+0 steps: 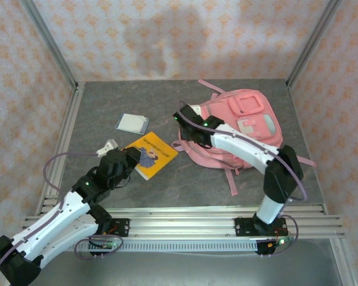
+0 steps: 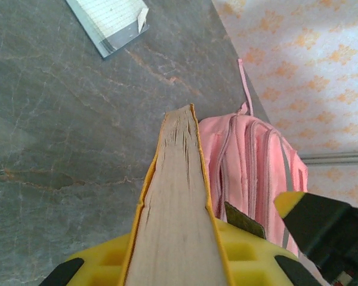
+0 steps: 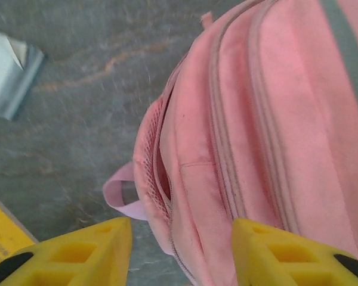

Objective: Pack books, pencil case, and school supplies into a backpack

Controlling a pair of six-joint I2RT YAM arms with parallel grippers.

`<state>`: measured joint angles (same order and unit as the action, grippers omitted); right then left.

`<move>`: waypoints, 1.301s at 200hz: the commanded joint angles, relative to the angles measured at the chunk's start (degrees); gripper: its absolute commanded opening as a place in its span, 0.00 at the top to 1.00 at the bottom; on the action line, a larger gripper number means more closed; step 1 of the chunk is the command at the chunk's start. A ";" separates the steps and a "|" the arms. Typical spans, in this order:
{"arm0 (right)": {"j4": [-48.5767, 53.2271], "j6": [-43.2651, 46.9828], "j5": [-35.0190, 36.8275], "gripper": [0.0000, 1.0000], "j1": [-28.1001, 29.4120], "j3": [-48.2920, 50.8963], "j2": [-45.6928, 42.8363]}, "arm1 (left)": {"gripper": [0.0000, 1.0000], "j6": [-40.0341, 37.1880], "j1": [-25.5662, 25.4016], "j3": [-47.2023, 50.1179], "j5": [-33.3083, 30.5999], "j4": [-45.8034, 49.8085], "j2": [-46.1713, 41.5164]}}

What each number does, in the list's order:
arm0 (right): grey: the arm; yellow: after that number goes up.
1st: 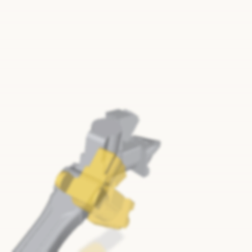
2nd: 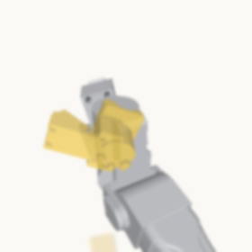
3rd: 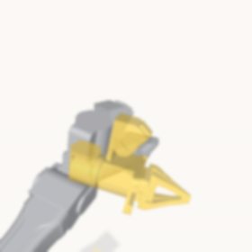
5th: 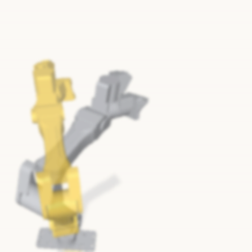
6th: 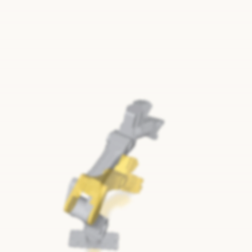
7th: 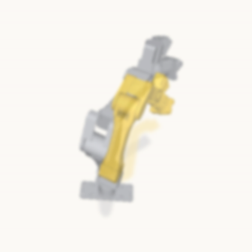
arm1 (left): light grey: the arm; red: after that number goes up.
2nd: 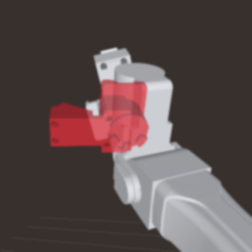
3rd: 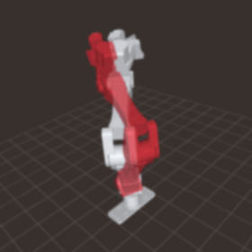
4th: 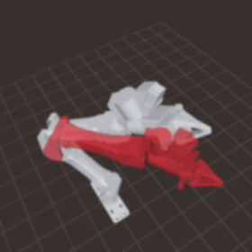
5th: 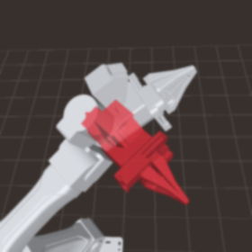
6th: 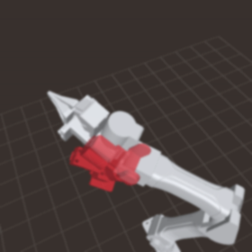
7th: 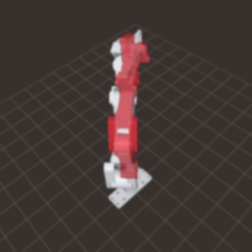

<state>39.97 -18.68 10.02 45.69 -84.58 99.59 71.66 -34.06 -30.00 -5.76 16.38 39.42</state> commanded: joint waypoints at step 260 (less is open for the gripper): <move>6.69 9.02 -1.83 1.00 -4.43 -3.56 -13.04 | 1.00 -8.64 4.88 -7.05 21.66 -15.46 11.97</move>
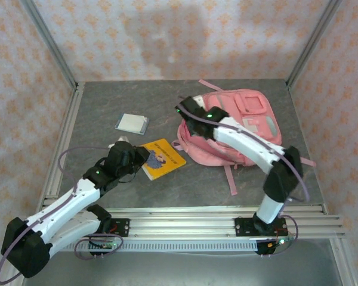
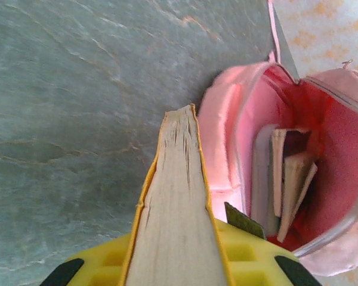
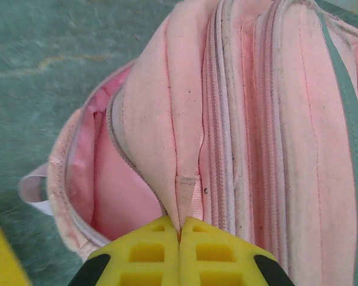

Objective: Pack books, pencil case, and school supplies into a backpack

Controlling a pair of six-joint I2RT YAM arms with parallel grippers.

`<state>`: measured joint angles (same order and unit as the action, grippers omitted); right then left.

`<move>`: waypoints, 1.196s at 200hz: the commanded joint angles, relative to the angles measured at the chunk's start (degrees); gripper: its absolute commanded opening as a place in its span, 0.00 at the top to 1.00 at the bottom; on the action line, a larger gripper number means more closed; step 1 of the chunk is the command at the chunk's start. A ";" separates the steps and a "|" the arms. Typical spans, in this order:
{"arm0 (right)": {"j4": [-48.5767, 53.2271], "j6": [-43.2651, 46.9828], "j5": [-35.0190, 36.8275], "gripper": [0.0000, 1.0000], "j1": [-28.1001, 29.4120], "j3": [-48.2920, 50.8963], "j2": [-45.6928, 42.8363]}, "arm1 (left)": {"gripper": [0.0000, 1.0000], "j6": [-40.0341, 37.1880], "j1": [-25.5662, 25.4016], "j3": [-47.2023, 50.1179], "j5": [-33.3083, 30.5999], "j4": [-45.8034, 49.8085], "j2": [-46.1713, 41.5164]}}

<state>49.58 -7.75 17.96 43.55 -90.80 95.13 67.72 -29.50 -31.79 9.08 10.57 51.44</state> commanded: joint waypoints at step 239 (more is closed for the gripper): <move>-18.91 -19.05 -42.84 1.00 -20.00 11.74 -24.12 | 1.00 1.02 -5.79 -30.53 10.56 -31.24 37.68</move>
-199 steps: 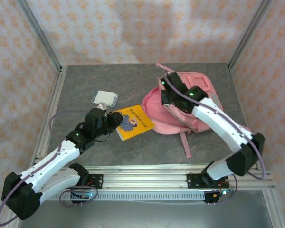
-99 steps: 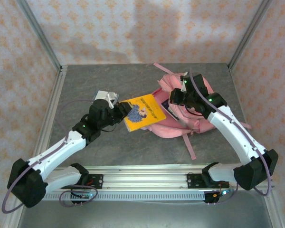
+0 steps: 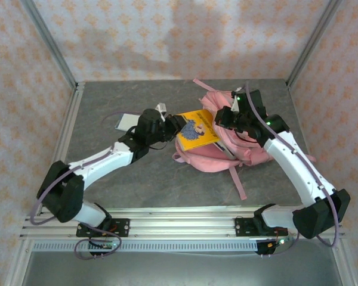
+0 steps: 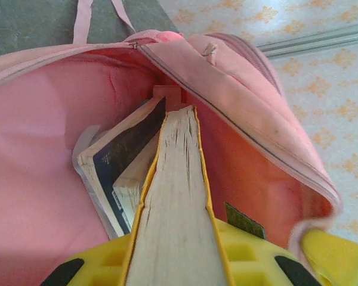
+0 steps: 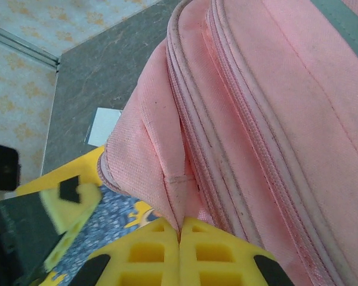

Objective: Pack books, pencil case, and school supplies into a backpack

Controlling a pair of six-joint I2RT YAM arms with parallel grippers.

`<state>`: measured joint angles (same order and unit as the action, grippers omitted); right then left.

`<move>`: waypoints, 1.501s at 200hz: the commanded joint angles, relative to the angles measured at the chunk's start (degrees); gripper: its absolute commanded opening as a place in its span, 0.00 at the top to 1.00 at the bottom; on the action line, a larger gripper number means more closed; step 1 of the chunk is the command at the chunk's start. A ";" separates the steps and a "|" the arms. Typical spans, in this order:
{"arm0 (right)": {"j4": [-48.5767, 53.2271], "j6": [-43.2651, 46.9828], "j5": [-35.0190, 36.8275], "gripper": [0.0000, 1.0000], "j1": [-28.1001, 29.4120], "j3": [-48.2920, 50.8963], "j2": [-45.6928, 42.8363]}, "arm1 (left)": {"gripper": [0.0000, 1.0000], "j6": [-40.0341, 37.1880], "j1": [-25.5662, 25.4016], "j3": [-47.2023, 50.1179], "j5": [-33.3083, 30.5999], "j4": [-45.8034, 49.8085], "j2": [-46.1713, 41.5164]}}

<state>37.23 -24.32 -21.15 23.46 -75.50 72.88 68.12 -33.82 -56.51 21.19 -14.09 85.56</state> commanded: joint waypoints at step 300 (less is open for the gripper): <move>-15.48 -3.78 -5.15 1.00 -6.01 9.88 4.04 | 0.35 -17.70 6.93 -16.62 5.78 13.50 13.99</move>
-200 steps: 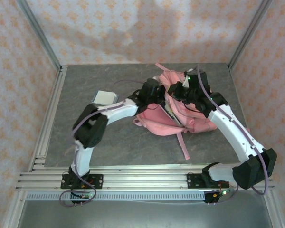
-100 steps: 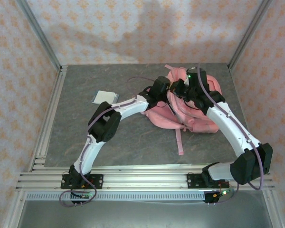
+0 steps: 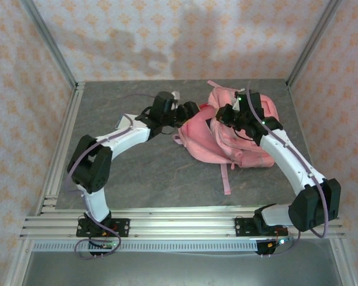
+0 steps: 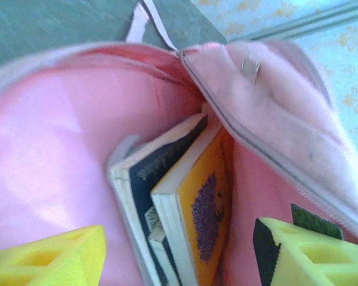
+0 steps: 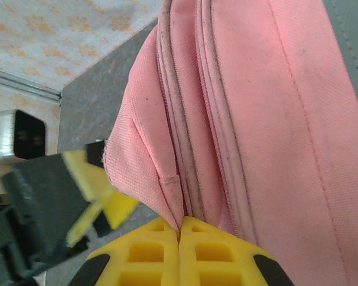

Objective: Pack books, pencil case, and school supplies into a backpack

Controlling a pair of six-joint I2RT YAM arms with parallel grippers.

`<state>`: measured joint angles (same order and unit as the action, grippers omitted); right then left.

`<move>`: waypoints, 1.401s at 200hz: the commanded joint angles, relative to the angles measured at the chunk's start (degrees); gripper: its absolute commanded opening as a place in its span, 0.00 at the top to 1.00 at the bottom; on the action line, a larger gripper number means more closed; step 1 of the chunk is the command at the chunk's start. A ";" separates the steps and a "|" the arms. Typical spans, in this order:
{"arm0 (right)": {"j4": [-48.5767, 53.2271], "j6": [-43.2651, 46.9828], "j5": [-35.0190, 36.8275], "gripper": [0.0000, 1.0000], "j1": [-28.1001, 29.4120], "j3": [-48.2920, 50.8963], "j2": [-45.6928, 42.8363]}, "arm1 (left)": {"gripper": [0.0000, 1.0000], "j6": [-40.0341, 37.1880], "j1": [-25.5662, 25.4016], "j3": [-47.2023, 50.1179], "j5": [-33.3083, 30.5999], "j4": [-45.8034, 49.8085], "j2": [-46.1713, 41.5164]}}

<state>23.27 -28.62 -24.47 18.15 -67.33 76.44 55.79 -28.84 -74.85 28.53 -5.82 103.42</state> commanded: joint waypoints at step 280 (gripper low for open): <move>0.91 1.24 5.64 0.33 11.03 10.27 -7.74 | 0.49 8.64 16.96 13.91 -13.60 15.79 7.95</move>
<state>26.02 -27.18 -18.41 27.40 -57.54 69.04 60.25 -9.37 -68.03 13.45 4.86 111.37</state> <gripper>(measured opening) 0.671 0.515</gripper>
